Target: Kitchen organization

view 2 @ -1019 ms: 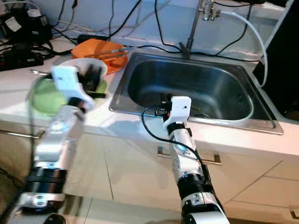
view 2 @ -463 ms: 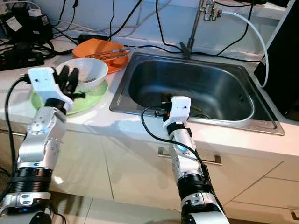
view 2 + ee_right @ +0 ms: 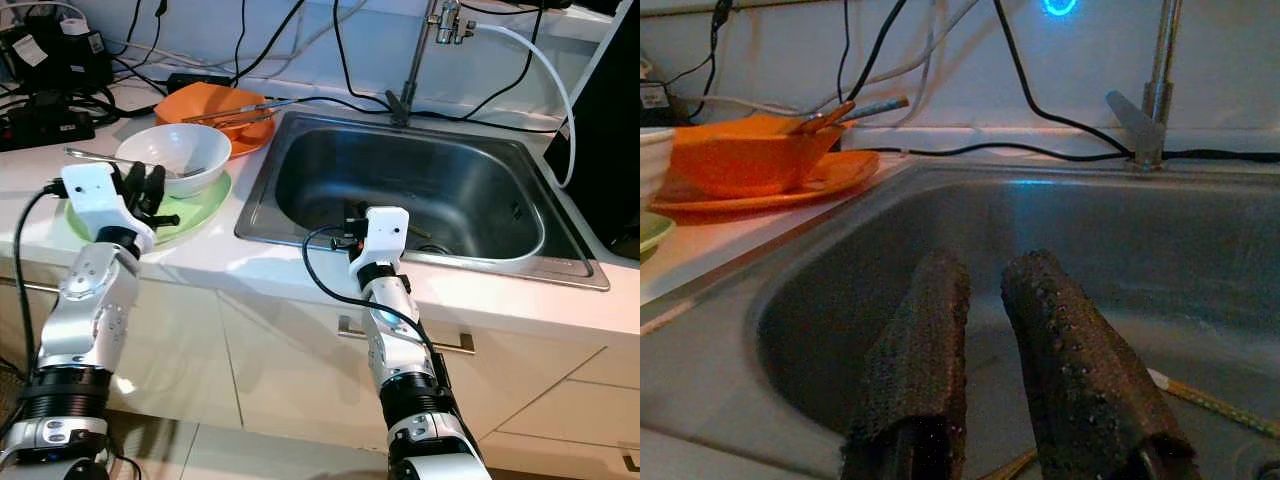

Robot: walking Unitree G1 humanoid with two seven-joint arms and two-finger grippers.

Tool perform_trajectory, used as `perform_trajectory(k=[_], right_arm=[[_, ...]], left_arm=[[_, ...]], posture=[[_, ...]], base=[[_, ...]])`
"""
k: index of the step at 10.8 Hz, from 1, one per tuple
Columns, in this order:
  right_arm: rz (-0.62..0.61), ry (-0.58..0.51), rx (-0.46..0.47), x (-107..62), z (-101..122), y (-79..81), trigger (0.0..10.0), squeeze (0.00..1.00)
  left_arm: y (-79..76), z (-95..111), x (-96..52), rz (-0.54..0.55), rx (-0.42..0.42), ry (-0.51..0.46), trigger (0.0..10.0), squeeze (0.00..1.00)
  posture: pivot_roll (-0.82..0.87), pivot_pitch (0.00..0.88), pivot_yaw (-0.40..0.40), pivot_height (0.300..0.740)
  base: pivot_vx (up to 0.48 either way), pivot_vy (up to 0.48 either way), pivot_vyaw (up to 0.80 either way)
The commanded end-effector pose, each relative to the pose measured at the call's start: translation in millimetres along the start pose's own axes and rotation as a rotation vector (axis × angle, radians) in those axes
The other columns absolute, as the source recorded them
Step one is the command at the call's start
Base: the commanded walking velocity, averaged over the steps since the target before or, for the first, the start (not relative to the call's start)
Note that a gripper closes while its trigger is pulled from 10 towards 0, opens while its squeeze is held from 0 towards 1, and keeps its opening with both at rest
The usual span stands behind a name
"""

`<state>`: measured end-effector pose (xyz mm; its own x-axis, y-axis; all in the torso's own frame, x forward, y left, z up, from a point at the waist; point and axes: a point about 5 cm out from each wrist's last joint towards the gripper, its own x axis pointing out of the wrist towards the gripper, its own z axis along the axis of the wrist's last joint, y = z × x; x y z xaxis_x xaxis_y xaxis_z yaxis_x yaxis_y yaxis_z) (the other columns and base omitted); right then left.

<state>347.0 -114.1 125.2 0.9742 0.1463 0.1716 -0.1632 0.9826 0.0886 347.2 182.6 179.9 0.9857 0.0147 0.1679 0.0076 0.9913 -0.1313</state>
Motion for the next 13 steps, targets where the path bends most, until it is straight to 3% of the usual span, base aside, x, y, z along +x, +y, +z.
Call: perform_trajectory(k=[1, 8, 10, 11, 13], right_arm=[[-0.014, -0.004, 0.001, -0.3, 2.0, -4.0, 10.0, 0.00], [-0.021, -0.002, 0.002, 0.0, 1.5, -4.5, 10.0, 0.00], [-0.021, -0.004, 0.004, 0.3, 1.8, -3.9, 10.0, 0.00], [-0.021, -0.004, 0.004, -0.2, 1.3, -3.9, 10.0, 0.00], [-0.017, 0.005, 0.007, -1.4, -1.1, -2.9, 10.0, 0.00]], left_arm=[[-10.1, -3.3, 2.9, -0.032, -0.017, 0.022, 10.0, 0.00], [-35.9, 5.4, 5.8, -0.123, -0.036, -0.015, 10.0, 0.00], [-42.4, 22.8, 0.6, -0.141, 0.033, -0.144, 10.0, 0.00], [-34.5, 28.4, -4.9, -0.103, 0.045, -0.193, 10.0, 0.00], [-1.2, 33.7, -11.7, 0.001, 0.054, -0.220, 10.0, 0.00]], posture=[[0.21, 0.000, -0.052, 0.740], [0.22, 0.000, -0.052, 0.740], [0.22, 0.004, -0.053, 0.740], [0.22, 0.007, -0.056, 0.740], [0.23, 0.010, -0.063, 0.740]], base=[[0.000, 0.000, 0.00], [0.000, 0.000, 0.00], [0.000, 0.000, 0.00], [0.000, 0.000, 0.00], [0.000, 0.000, 0.00]])
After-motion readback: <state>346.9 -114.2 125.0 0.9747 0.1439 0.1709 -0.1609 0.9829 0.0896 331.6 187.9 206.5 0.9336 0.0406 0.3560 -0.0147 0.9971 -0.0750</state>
